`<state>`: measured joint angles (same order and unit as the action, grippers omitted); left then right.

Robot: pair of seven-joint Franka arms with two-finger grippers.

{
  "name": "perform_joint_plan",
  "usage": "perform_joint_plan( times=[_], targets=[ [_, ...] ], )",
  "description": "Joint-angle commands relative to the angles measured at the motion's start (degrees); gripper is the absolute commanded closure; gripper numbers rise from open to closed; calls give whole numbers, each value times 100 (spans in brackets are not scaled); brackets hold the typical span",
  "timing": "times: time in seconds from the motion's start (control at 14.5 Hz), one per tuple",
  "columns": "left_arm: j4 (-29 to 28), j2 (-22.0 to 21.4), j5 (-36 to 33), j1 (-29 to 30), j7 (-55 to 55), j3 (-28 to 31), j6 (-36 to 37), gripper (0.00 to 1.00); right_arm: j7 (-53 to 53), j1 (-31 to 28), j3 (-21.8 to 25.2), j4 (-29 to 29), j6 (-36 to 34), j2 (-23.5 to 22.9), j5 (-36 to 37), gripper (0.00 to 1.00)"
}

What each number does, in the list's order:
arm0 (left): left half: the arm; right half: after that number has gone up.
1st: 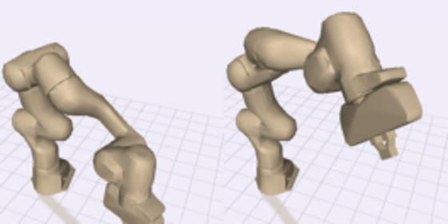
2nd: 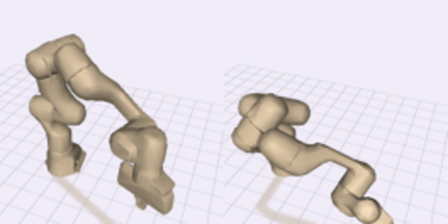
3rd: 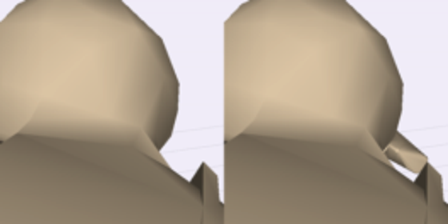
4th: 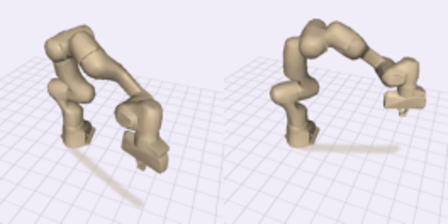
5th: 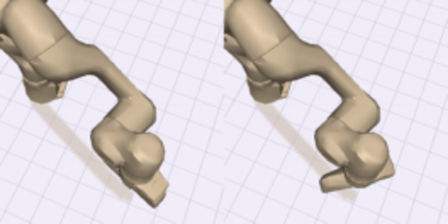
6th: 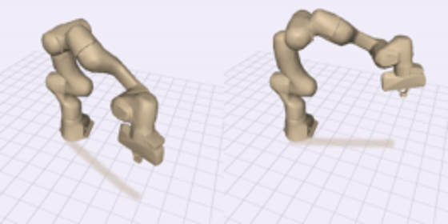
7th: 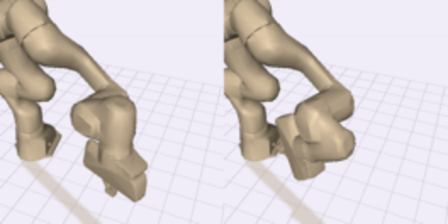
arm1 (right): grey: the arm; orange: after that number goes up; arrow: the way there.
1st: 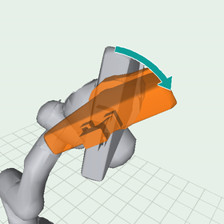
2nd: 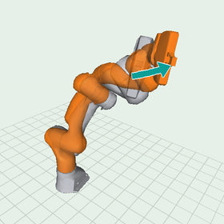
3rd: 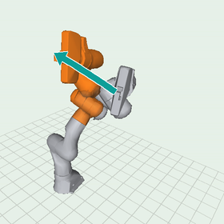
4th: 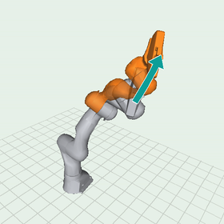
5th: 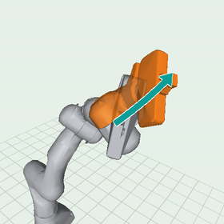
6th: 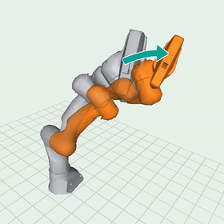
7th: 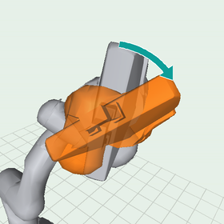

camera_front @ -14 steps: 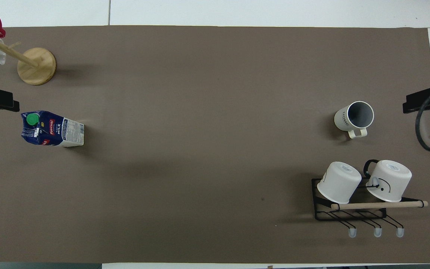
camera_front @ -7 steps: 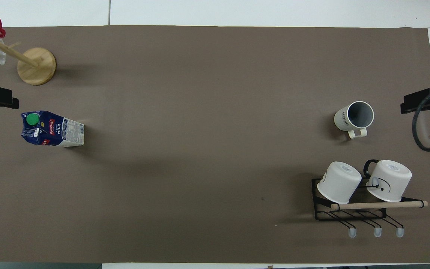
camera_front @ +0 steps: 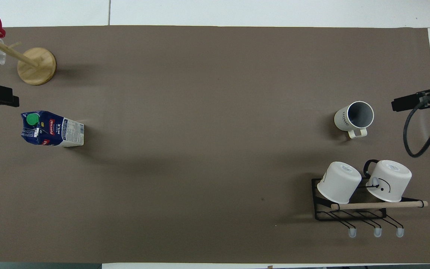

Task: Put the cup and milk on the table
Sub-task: 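Reach the right gripper to the white mug while the left gripper reaches the carton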

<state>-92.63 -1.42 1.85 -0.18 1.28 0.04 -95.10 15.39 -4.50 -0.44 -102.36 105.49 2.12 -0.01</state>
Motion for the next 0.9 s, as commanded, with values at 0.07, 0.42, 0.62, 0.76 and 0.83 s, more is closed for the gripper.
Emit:
perform_joint_plan(
  times=[0.07, 0.42, 0.62, 0.76, 0.83],
  targets=[
    [-614, -200, -18, 71, -102, -12, -490, 0, 981, -174, -35, -794, 1200, -333, -289, 0],
    [-1441, -271, -18, 150, -67, -12, -1247, 0, 2082, -315, -35, -1838, 2904, -713, -298, 0],
    [-1906, -271, -9, 168, -14, -12, -1685, 0, 2449, -332, -35, -1981, 3285, -931, -298, 0],
    [-2074, -262, -9, 168, -23, -12, -1766, 0, 2644, -403, -44, -1981, 3382, -1055, -307, 0],
    [-2110, -236, -9, 168, -31, -12, -1801, 0, 2644, -394, -44, -1981, 3452, -1073, -307, 0]
  ],
)
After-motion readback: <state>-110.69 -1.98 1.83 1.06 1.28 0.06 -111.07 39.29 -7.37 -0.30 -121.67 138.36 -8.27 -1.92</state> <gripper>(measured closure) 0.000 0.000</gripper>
